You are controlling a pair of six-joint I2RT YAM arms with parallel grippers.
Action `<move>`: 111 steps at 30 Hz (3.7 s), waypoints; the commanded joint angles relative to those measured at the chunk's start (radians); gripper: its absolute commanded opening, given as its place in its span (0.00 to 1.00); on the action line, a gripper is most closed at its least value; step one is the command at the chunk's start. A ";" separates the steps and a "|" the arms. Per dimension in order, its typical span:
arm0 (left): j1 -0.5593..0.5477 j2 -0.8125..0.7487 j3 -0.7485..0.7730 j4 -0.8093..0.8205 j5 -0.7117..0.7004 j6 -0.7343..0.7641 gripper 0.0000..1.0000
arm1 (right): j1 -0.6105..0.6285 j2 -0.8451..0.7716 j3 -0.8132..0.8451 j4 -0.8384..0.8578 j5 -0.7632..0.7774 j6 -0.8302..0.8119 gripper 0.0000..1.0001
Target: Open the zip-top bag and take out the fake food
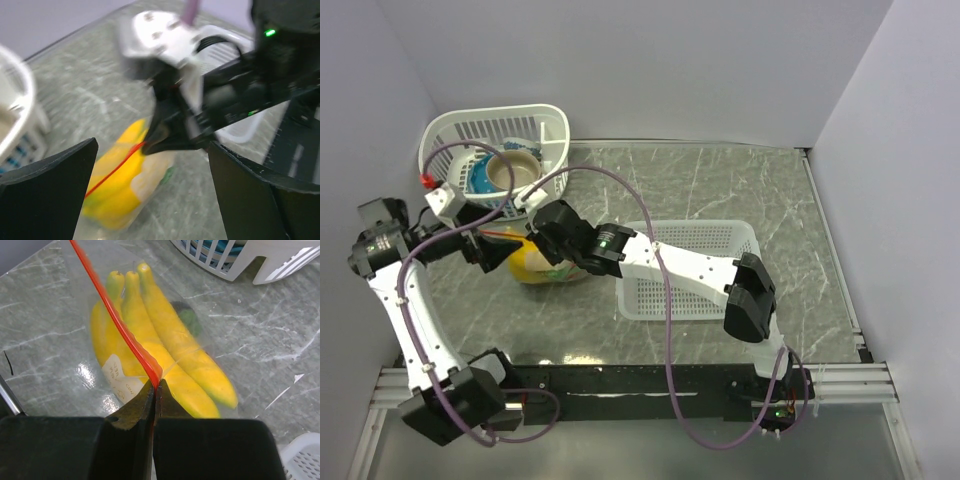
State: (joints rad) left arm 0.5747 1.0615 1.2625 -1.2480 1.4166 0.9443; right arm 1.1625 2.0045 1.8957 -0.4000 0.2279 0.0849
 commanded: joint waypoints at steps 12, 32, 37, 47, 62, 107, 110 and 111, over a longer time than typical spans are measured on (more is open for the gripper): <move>-0.232 0.235 0.029 -0.128 -0.050 0.171 0.87 | -0.001 -0.254 -0.296 0.202 0.057 0.018 0.00; -0.366 0.256 -0.034 -0.107 -0.346 0.274 0.43 | -0.061 -0.286 -0.250 0.170 0.031 -0.008 0.00; -0.369 0.275 -0.015 -0.056 -0.389 0.220 0.01 | -0.069 -0.253 -0.198 0.159 0.022 -0.005 0.01; -0.366 0.221 -0.028 -0.033 -0.421 0.178 0.01 | -0.110 -0.335 -0.167 0.174 0.067 0.023 0.76; -0.271 0.319 0.112 -0.128 -0.447 0.266 0.01 | -0.204 -0.781 -1.091 0.813 -0.264 -0.204 0.62; -0.274 0.321 0.074 -0.125 -0.453 0.297 0.01 | -0.224 -0.351 -0.656 0.461 -0.502 -0.441 0.20; -0.274 0.333 0.081 -0.125 -0.447 0.283 0.09 | -0.224 -0.332 -0.615 0.406 -0.530 -0.451 0.03; -0.273 0.336 0.093 -0.125 -0.429 0.269 0.13 | -0.222 -0.326 -0.606 0.386 -0.532 -0.451 0.00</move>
State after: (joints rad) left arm 0.2996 1.4128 1.3300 -1.3472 0.9211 1.2190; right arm 0.9443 1.6646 1.2091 0.0399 -0.2573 -0.3546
